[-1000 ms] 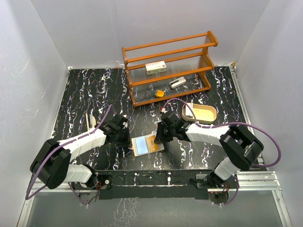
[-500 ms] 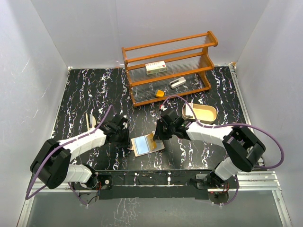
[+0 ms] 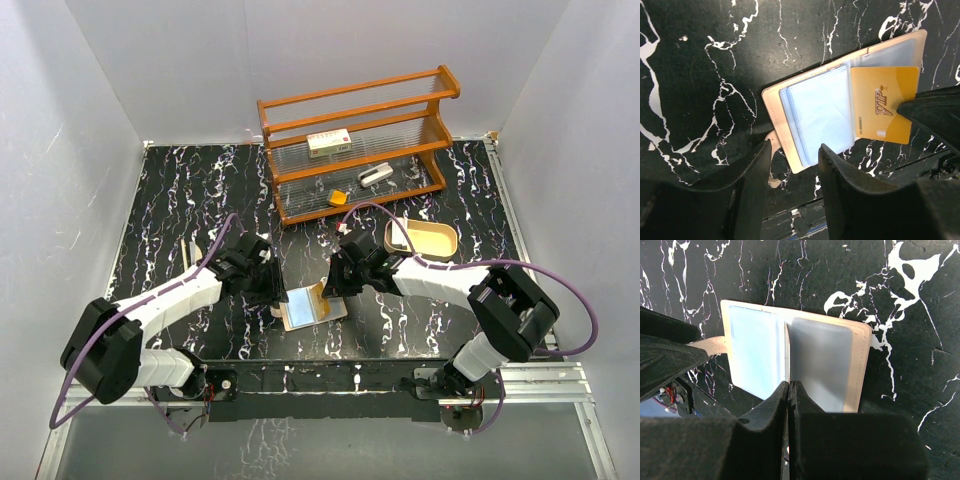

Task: Put the credit cards into the card holder
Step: Insert the credit card into the card holder.

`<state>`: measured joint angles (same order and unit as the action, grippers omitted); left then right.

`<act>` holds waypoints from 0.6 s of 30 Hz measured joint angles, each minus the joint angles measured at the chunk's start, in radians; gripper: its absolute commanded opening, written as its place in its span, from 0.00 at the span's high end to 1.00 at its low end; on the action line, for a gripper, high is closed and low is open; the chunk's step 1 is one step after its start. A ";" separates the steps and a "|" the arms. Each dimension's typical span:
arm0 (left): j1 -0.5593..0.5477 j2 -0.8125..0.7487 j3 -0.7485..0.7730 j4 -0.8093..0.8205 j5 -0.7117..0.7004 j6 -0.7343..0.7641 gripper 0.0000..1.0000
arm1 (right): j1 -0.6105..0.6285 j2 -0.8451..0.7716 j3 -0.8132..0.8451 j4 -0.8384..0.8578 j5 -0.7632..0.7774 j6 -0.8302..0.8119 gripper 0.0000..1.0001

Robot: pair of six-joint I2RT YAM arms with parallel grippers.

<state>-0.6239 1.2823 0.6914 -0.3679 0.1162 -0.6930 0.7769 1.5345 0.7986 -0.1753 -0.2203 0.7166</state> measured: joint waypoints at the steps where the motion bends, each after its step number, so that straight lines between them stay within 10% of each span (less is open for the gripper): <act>1: 0.000 -0.002 0.000 0.003 0.005 -0.002 0.58 | 0.000 0.000 0.000 0.000 0.000 0.000 1.00; 18: 0.001 0.104 -0.054 0.105 0.046 0.003 0.80 | 0.000 -0.006 0.000 0.021 -0.023 0.019 1.00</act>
<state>-0.6228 1.3861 0.6376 -0.2634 0.1623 -0.6895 0.7769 1.5284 0.7986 -0.1543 -0.2432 0.7353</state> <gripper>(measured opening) 0.252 0.009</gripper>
